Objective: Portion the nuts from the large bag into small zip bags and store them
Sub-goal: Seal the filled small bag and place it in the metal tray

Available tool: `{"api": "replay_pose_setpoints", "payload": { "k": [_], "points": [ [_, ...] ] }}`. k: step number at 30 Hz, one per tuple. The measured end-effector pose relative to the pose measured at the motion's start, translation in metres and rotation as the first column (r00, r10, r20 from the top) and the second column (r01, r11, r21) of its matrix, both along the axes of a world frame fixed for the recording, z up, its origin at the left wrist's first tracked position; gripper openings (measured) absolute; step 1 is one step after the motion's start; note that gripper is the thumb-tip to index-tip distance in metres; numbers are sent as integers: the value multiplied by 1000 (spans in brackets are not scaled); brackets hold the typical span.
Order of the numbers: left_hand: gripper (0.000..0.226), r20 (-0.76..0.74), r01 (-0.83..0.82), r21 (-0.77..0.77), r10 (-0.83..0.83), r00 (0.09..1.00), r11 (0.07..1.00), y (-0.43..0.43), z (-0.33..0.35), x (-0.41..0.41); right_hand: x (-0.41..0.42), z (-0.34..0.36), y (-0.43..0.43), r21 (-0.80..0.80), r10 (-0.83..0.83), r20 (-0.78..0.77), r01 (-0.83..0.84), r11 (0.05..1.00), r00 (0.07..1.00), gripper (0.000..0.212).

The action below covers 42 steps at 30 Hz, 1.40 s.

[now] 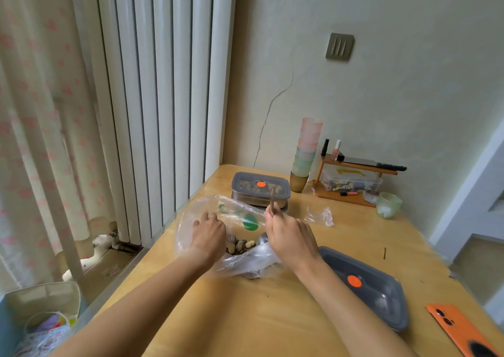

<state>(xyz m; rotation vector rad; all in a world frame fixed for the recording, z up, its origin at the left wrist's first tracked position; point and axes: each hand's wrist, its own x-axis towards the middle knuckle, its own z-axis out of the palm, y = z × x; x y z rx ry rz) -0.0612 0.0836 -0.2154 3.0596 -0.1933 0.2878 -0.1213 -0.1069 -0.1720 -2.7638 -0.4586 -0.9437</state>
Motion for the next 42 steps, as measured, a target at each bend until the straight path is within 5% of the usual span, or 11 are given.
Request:
{"api": "replay_pose_setpoints", "payload": {
  "k": [8, 12, 18, 25, 32, 34, 38, 42],
  "points": [
    [28, -121, -67, -73, 58, 991, 995, 15, 1, 7, 1, 0, 3, 81, -25, -19, 27, 996, 999, 51],
    [7, -171, -59, -68, 47, 984, 996, 17, 4, 4, -1, -1, 7, 95, -25, 29, 22, 995, 999, 44],
    [17, -61, -174, -97, 168, 984, 980, 16, 19, -5, -4, -2, 7, 12, -80, 134, 79, 997, 988, 30],
    [24, 68, -178, -205, 196, 978, 962, 5, 37, -6, -9, 3, 8, 61, -98, 81, 94, 994, 992, 21],
    [22, -4, -136, -281, 141, 990, 950, -10, 52, -5, -17, 10, 18, 39, -150, -29, 151, 988, 988, 20],
    [26, -111, -109, -432, 67, 992, 895, -15, 54, -2, -17, 15, 21, 55, -150, -79, 155, 986, 985, 22],
    [32, -182, -94, -797, -89, 979, 596, -26, 60, 0, -18, 16, 22, 173, -126, -173, 156, 973, 977, 24],
    [38, -76, 10, -866, -150, 986, 500, -32, 71, -5, -24, 4, 14, 487, -62, -291, 203, 849, 955, 38]
  ]
}}
